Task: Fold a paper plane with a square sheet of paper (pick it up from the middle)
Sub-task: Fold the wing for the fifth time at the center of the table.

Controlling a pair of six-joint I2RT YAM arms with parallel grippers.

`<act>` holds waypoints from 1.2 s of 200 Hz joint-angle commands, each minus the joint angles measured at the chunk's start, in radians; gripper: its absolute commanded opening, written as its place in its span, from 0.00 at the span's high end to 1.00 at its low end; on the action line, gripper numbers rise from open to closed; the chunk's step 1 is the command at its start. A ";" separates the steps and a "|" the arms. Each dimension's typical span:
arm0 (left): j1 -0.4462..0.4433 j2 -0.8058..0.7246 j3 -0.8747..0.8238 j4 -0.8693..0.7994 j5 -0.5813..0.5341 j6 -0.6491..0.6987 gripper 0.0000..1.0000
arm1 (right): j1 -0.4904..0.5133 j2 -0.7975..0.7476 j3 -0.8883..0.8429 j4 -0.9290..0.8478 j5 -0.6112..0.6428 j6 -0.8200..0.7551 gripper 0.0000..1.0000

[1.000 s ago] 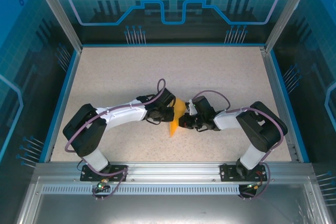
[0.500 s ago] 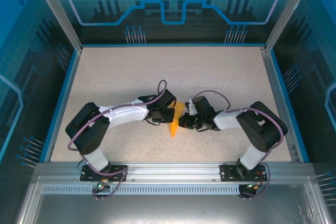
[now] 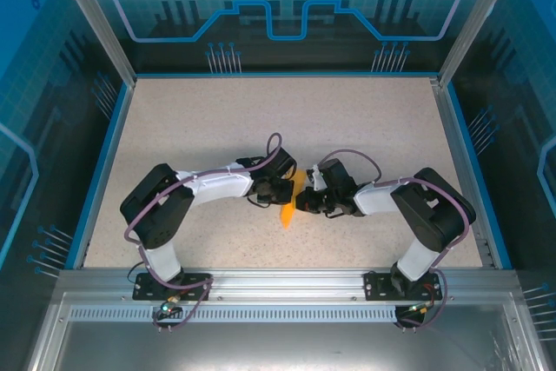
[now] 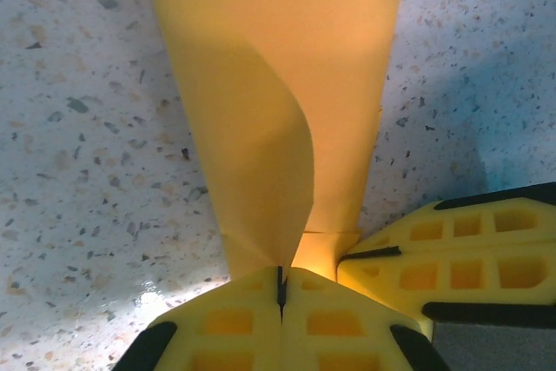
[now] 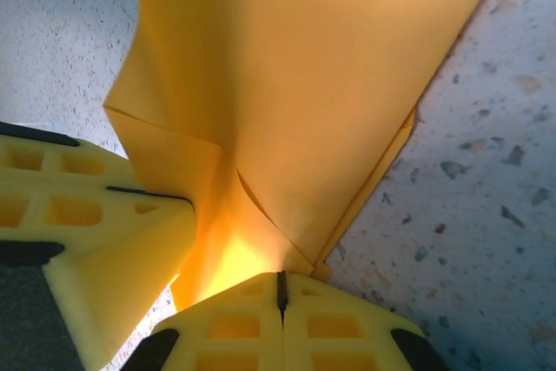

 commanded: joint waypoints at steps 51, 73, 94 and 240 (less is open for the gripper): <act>-0.007 0.032 0.054 0.033 0.067 -0.037 1.00 | -0.016 0.040 -0.031 -0.053 0.051 -0.012 1.00; -0.008 0.052 0.064 0.029 0.073 -0.036 1.00 | -0.016 0.040 -0.034 -0.047 0.050 -0.013 1.00; -0.008 0.072 0.062 0.047 0.090 -0.040 1.00 | -0.018 0.038 -0.037 -0.042 0.049 -0.013 1.00; 0.013 0.110 0.058 0.070 0.090 -0.035 1.00 | -0.041 -0.019 -0.075 0.050 0.021 -0.006 1.00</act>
